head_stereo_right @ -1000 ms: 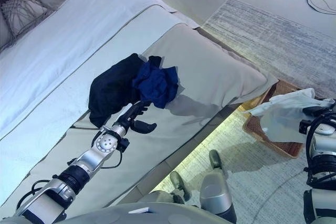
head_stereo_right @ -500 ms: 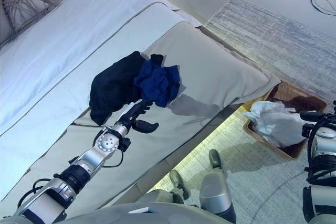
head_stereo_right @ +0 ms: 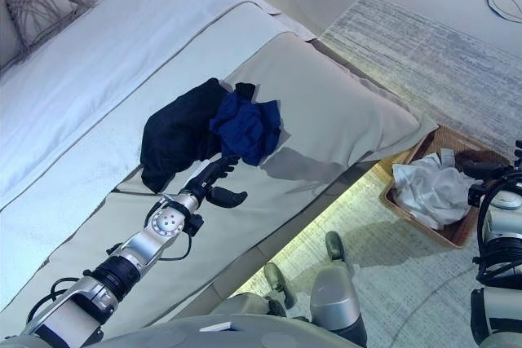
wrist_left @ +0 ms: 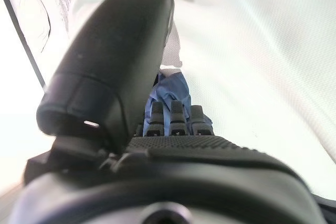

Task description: Pick up the clothes from the bed and place them into the basket

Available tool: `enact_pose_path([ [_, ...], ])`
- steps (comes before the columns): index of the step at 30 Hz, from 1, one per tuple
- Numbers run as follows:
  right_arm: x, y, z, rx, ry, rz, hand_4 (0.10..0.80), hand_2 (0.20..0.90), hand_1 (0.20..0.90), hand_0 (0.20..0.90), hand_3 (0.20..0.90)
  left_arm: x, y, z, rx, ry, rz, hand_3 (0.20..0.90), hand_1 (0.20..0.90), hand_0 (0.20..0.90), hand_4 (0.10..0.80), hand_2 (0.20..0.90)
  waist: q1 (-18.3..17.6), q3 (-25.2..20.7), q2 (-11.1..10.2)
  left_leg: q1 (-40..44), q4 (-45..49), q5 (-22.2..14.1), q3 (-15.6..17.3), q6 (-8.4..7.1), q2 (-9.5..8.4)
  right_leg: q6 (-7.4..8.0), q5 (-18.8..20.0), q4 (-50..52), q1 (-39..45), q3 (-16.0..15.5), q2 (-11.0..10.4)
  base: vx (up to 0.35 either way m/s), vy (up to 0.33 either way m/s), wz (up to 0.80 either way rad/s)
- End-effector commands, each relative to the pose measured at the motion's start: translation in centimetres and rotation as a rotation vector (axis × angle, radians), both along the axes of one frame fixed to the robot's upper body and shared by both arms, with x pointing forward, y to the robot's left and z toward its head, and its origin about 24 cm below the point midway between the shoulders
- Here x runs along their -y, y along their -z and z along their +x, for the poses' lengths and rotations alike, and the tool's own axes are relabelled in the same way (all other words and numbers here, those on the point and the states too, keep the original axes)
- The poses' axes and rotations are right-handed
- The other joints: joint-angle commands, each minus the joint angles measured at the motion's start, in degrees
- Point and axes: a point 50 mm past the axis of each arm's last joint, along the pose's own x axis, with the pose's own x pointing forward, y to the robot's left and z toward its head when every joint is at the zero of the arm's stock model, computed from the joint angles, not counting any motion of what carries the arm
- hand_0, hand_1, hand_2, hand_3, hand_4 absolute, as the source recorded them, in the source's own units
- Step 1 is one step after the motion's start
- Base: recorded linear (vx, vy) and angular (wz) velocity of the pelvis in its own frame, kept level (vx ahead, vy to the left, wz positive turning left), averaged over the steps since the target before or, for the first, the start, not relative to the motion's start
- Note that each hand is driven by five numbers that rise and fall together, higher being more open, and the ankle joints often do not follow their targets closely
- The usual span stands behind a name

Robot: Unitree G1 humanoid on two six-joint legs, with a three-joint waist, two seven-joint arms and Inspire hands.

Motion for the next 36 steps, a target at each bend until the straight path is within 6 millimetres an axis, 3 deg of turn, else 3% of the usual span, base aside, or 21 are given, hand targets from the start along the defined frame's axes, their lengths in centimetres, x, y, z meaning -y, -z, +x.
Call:
enact_pose_path([
  [1, -0.8, -4.7, 2.0, 0.139, -0.124, -0.167, 0.800, 0.900, 0.900, 0.900, 0.900, -0.2, -2.1, 1.0, 0.121, -0.014, -0.040, 0.900, 0.900, 0.900, 0.800, 0.900, 2.4, -6.8, -5.7, 0.2, 0.2, -2.5, -2.8, -2.92, 1.46, 0.96, -2.6, 1.1, 1.1, -0.5, 0.7, -0.020, 0.030, 0.09],
  [12, -9.3, -7.3, 7.9, 0.306, -0.440, -0.250, 0.800, 0.900, 0.900, 0.900, 0.900, -1.0, -3.1, 1.6, 0.179, -0.093, -0.043, 0.900, 0.900, 0.900, 0.800, 0.900, 8.0, -7.0, -8.2, -0.4, 0.2, -3.1, -8.4, -1.12, -0.86, 0.55, -2.7, 1.1, 2.5, -3.4, -0.4, -0.010, 0.029, 0.23],
  [16, -12.6, -8.2, 9.8, 0.297, -0.545, -0.385, 0.800, 0.900, 0.900, 0.900, 0.900, -2.0, -2.7, 1.3, 0.185, -0.158, -0.050, 0.900, 0.900, 0.900, 0.800, 0.900, 11.3, -7.6, -9.5, -1.0, 0.2, -3.0, -10.5, -0.56, -1.76, 0.35, -2.8, 0.9, 3.4, -5.4, -0.8, 0.066, 0.023, 0.32],
  [19, -13.8, -7.9, 10.6, 0.263, -0.598, -0.371, 0.800, 0.900, 0.900, 0.900, 0.900, -2.4, -2.5, 0.9, 0.189, -0.178, -0.052, 0.900, 0.900, 0.900, 0.800, 0.900, 13.2, -7.7, -10.0, -1.3, 0.2, -2.9, -12.0, -0.29, -2.23, 0.30, -2.8, 0.7, 3.9, -6.4, -0.9, 0.074, 0.028, 0.27],
  [22, -15.3, -6.3, 11.3, 0.183, -0.691, -0.258, 0.800, 0.900, 0.900, 0.900, 0.900, -3.1, -2.2, 0.4, 0.196, -0.196, -0.053, 0.900, 0.900, 0.900, 0.800, 0.900, 15.0, -7.9, -10.6, -1.9, 0.2, -2.6, -13.3, -0.24, -2.47, 0.30, -2.6, 0.4, 4.3, -7.6, -1.1, 0.108, 0.030, 0.29],
  [29, -15.4, -6.8, 12.7, 0.114, -0.736, -0.269, 0.800, 0.900, 0.900, 0.900, 0.900, -3.9, -3.3, 0.3, 0.285, -0.199, -0.079, 0.900, 0.900, 0.900, 0.800, 0.900, 19.3, -5.3, -10.8, -4.1, 0.2, -1.3, -16.4, 0.17, -3.42, -0.18, -3.4, 2.2, 3.6, -10.3, -1.3, 0.070, 0.038, 0.26],
  [36, -13.3, -8.9, 13.5, 0.109, -0.630, -0.247, 0.800, 0.900, 0.900, 0.900, 0.900, -3.5, -6.5, 1.5, 0.453, -0.168, -0.167, 0.900, 0.900, 0.900, 0.800, 0.900, 22.4, 3.5, -8.2, -12.1, 5.3, -0.2, -19.9, 0.77, -4.58, -1.64, -7.5, 13.5, -4.8, -13.2, -2.8, -0.116, 0.078, 0.30],
])
